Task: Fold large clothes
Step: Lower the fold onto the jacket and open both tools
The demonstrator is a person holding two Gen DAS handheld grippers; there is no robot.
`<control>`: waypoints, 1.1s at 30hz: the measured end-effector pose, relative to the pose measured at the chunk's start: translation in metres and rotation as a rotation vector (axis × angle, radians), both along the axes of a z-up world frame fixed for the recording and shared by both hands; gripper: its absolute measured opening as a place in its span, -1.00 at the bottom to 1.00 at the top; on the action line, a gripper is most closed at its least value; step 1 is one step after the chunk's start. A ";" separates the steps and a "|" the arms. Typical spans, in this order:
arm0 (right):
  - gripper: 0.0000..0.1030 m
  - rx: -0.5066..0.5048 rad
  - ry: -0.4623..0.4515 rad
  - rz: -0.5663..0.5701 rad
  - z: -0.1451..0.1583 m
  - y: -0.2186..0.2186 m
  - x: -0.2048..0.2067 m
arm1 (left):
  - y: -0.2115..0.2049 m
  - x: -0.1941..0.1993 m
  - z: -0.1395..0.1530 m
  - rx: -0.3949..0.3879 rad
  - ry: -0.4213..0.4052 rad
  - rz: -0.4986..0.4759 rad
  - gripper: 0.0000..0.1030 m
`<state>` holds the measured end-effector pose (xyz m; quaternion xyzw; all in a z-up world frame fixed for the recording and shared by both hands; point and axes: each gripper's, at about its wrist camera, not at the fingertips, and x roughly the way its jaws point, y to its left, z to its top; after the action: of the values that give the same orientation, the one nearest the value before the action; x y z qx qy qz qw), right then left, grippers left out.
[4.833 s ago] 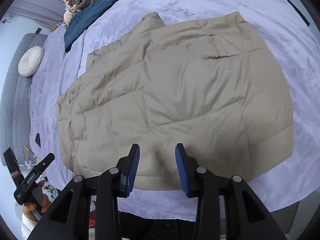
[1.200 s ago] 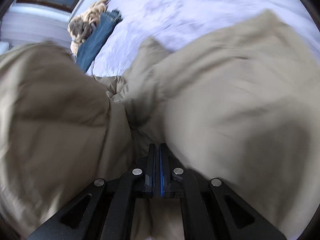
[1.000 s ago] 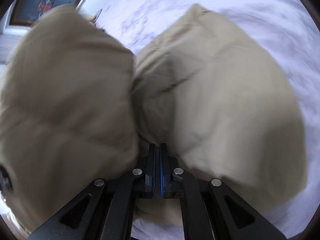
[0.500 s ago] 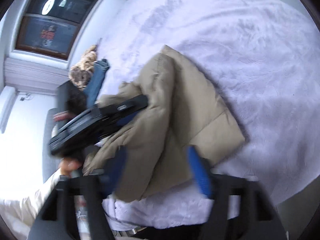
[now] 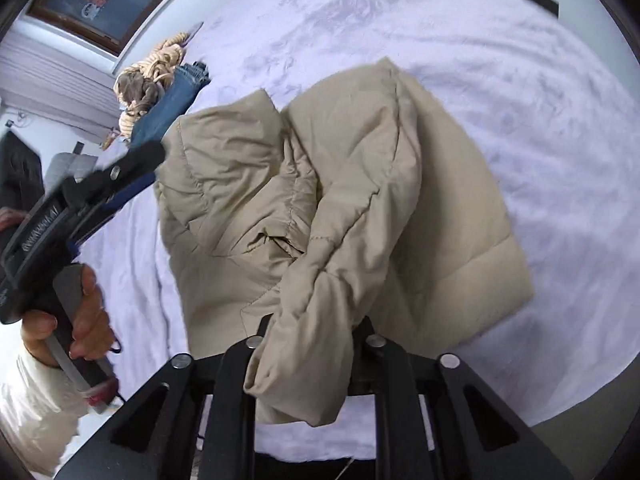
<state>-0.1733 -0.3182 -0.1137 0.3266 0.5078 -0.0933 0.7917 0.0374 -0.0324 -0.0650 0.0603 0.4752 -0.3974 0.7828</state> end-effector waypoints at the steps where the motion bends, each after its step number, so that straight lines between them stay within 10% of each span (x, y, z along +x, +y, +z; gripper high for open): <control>1: -0.73 -0.056 -0.001 0.009 0.003 -0.001 -0.001 | 0.008 0.010 -0.010 0.015 0.018 0.036 0.41; 9: -0.74 -0.141 0.048 -0.032 -0.011 -0.031 -0.010 | -0.048 0.025 -0.065 0.050 0.032 0.053 0.41; 16: -0.38 0.063 0.124 -0.149 -0.061 -0.071 -0.040 | -0.096 0.004 -0.071 0.111 -0.041 0.011 0.62; 22: -0.03 0.055 -0.043 -0.221 -0.005 -0.108 -0.060 | -0.097 0.012 -0.076 0.108 -0.011 0.034 0.62; 26: 0.46 0.146 -0.170 -0.144 0.013 -0.128 -0.022 | -0.098 0.012 -0.076 0.108 -0.010 0.041 0.62; 33: 0.40 0.344 -0.117 -0.101 -0.050 -0.135 0.090 | -0.090 0.015 -0.073 0.121 -0.009 0.060 0.62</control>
<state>-0.0837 -0.4535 -0.1633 0.4870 0.4523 -0.0255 0.7467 0.0521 -0.1225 -0.1380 0.0952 0.4964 -0.3439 0.7913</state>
